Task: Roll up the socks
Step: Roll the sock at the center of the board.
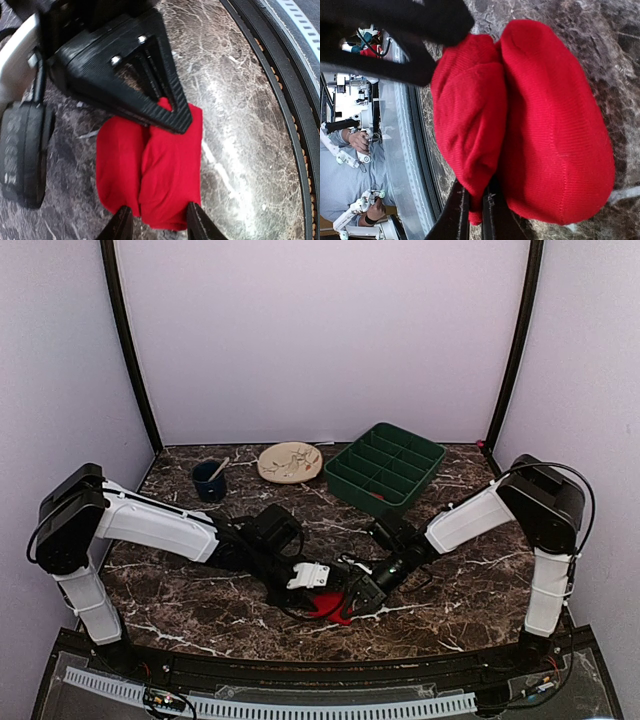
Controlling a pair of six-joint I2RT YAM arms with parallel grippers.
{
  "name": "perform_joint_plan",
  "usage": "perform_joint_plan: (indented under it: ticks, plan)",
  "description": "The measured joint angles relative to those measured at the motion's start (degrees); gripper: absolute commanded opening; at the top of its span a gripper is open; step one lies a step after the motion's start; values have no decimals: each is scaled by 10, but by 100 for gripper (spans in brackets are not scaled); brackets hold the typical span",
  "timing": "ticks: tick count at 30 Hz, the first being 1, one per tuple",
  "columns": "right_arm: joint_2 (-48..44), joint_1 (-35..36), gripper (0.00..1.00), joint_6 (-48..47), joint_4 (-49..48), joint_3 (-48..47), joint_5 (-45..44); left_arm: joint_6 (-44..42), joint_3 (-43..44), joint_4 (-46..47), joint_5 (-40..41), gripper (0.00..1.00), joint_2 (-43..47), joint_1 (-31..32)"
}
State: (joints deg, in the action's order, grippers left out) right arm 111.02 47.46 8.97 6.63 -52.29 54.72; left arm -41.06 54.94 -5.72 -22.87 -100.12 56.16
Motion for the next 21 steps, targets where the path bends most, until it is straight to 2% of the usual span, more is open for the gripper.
perform_joint_plan:
  ticks: [11,21]
  plan:
    - [5,-2,5,-1,12,-5,9,-13,30,-33,3,39,-13,14]
    - [9,-2,6,-4,23,-11,11,-3,81,-90,-26,39,-46,15]
